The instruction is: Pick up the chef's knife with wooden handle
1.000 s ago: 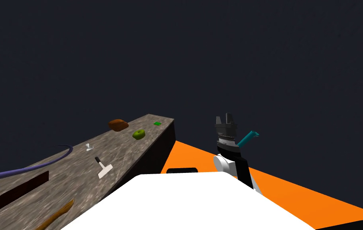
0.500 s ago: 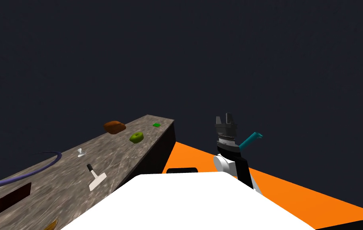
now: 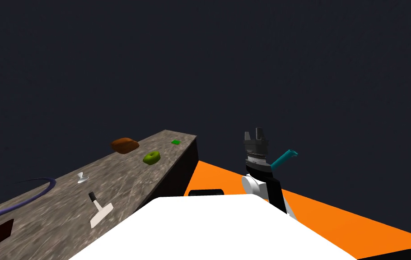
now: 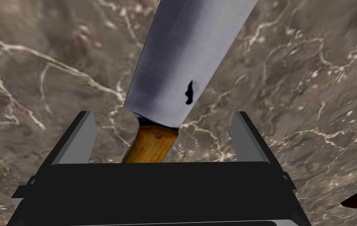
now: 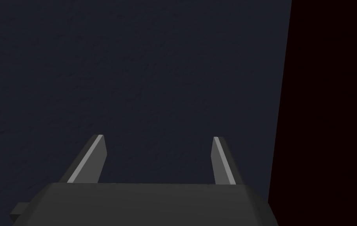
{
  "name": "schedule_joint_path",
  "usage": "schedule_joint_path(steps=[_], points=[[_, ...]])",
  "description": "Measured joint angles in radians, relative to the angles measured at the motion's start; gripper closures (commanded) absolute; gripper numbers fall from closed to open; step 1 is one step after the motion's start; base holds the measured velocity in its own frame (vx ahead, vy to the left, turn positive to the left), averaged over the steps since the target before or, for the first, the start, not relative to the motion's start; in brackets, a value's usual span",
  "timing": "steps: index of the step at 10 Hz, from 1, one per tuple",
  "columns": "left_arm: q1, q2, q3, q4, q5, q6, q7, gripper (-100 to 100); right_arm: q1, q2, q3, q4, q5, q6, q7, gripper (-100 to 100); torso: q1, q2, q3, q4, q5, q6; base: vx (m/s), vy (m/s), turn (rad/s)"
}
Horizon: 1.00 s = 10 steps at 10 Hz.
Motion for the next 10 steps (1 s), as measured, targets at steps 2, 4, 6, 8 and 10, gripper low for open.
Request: schedule_joint_path(steps=[2,4,6,8,10], points=[[-0.025,-0.050,-0.007,0.062,-0.028,-0.026,-0.003,-100,0.000,0.000,0.000,0.000,0.000,0.000,0.000,0,0.001,0.000,0.000,0.000,0.000,0.000,0.033,0.006,-0.066],[-0.027,-0.098,-0.002,0.098,-0.042,-0.039,-0.018,-100,0.000,0.000,0.000,0.000,0.000,0.000,0.000,0,0.000,0.000,0.000,0.000,0.000,0.000,0.028,0.004,-0.080],[-0.047,-0.149,-0.006,0.149,-0.067,-0.057,-0.024,-100,0.000,0.000,0.000,0.000,0.000,0.000,0.000,0,0.000,0.000,0.000,0.000,0.000,0.000,0.026,0.003,-0.040],[-0.062,-0.181,-0.010,0.193,-0.083,-0.078,-0.028,-100,0.000,0.000,0.000,0.000,0.000,0.000,0.000,0,0.000,0.000,0.000,0.000,0.000,0.000,0.020,0.002,-0.067],[-0.087,-0.211,-0.020,0.240,-0.104,-0.100,-0.027,100,0.000,0.000,0.000,0.000,0.000,0.000,0.000,0,0.001,0.001,0.000,0.000,0.000,0.000,0.005,0.003,-0.006]])
